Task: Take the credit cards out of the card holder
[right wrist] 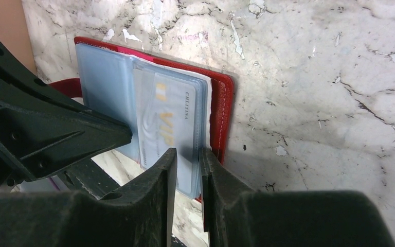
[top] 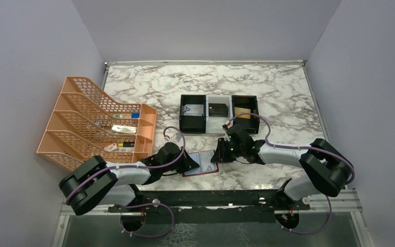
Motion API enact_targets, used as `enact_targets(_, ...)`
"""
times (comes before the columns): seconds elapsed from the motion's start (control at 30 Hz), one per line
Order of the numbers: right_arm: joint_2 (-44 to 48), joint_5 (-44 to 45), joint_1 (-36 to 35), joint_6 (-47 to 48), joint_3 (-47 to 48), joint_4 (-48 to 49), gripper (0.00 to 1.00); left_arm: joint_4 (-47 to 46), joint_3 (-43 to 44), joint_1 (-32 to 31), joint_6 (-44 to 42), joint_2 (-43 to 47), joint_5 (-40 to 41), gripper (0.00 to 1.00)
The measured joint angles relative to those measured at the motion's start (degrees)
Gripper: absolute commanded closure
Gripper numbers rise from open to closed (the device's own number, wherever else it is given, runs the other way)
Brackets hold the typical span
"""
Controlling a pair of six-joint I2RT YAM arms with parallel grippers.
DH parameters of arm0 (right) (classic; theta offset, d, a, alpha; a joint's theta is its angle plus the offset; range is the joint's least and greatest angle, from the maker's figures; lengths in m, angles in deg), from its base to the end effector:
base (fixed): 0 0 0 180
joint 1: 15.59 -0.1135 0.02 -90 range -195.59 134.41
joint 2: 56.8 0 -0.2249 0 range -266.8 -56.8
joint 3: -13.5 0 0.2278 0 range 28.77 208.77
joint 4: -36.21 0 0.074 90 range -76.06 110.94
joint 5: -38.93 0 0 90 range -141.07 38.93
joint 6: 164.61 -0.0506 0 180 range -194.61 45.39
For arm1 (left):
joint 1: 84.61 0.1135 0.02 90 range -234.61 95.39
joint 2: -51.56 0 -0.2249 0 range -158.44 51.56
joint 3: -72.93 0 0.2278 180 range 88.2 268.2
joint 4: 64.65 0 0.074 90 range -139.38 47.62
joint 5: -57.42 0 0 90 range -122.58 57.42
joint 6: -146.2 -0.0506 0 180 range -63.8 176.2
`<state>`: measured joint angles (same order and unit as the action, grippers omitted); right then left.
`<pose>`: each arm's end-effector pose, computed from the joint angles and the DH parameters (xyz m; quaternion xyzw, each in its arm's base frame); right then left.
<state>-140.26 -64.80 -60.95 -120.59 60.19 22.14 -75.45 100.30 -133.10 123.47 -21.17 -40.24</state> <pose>0.1704 0.1896 0.1051 -0.0350 0.9356 0.3167 0.1519 0.1378 -0.1659 0.0957 -0.1135 0.8765 -0.4245 0.1967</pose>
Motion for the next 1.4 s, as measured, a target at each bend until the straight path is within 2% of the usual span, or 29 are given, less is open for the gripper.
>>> enact_targets(0.1,0.0,0.0,0.0,-0.07,0.0,0.0,0.77,0.04,-1.29,0.0,0.2,1.95,0.46,1.0)
enact_targets(0.17,0.0,-0.02,0.0,-0.07,0.0,0.02,0.77,0.15,-1.68,0.0,0.2,2.97,0.83,0.88)
enact_targets(0.23,0.0,-0.02,0.0,-0.04,0.02,0.02,0.76,0.28,-1.73,0.0,0.17,3.54,1.01,0.81)
enact_targets(0.4,1.33,0.02,0.0,0.44,0.26,-1.49,0.7,0.52,-1.62,0.0,0.09,4.0,1.36,0.75)
enact_targets(0.73,3.63,-0.57,0.0,2.21,3.17,-3.19,0.71,0.66,-1.22,0.0,-0.11,3.98,1.53,0.72)
enact_targets(1.03,-2.64,-2.34,0.02,1.84,2.89,-0.72,0.75,0.85,0.15,0.0,-0.63,2.69,1.53,0.7)
enact_targets(1.17,-2.64,-2.36,0.04,0.59,1.31,2.14,0.77,0.7,0.74,0.0,-1.05,0.96,1.53,0.7)
enact_targets(1.4,-2.62,-2.38,0.09,-0.59,0.24,4.22,0.78,-0.79,0.87,0.0,-1.07,-0.87,1.51,0.76)
